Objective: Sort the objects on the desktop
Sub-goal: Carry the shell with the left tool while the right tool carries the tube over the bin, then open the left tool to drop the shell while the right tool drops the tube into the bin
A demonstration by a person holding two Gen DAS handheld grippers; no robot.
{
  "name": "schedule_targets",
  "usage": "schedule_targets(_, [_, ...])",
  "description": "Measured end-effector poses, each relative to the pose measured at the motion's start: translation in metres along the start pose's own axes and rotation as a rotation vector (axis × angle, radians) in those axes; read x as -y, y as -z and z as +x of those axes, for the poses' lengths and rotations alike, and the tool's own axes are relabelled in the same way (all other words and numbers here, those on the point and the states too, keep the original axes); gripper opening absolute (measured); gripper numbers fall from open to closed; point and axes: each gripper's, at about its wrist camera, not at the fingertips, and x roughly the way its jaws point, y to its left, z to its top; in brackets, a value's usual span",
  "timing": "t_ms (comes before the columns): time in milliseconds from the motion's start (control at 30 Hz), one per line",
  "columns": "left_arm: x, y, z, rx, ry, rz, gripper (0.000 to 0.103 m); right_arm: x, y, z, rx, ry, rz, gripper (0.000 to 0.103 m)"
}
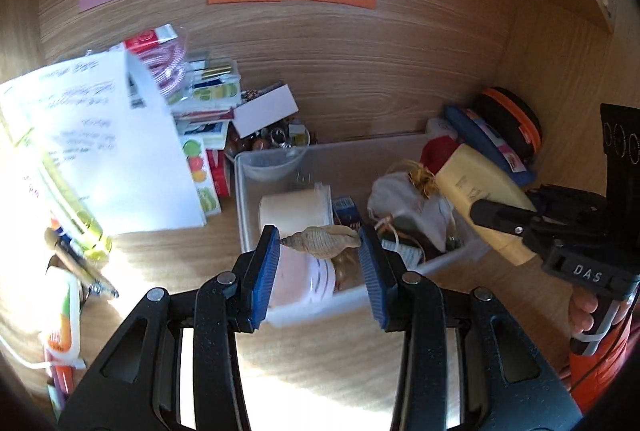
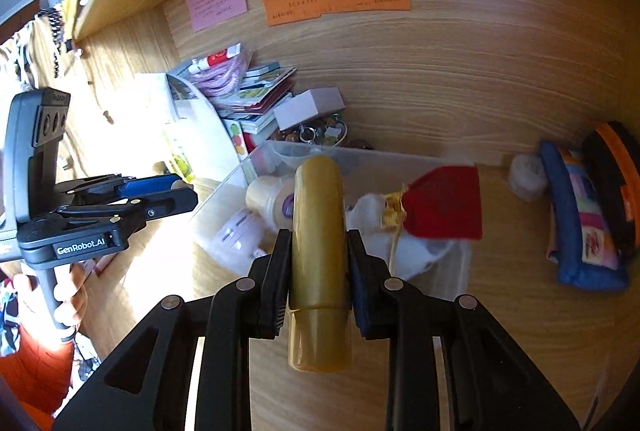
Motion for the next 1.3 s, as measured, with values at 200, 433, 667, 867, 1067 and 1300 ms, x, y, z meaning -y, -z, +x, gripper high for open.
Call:
schedule_targets(200, [-0.001, -0.023, 0.027, -0.023, 0.035, -0.024, 0.04, 0.009, -0.017, 0.031, -0.041, 0.0, 0.032, 0.024])
schedule_targets(433, [0.009, -0.041, 0.064, -0.06, 0.014, -0.013, 0.04, 0.021, -0.036, 0.069, -0.097, 0.01, 0.05, 0.024])
schedule_targets(667, [0.016, -0.044, 0.094, -0.087, -0.023, 0.019, 0.04, 0.034, -0.029, 0.088, -0.102, -0.002, 0.068, 0.024])
schedule_targets(867, [0.018, -0.046, 0.112, -0.1, -0.031, 0.02, 0.04, 0.04, -0.025, 0.089, -0.081, 0.062, 0.045, 0.024])
schedule_targets(1067, [0.026, -0.045, 0.127, -0.116, -0.056, 0.053, 0.04, 0.036, -0.023, 0.092, -0.068, 0.105, 0.006, 0.025])
schedule_targets(1300, [0.028, -0.042, 0.124, -0.097, -0.048, 0.078, 0.04, 0.031, -0.02, 0.09, -0.041, 0.13, -0.061, 0.026])
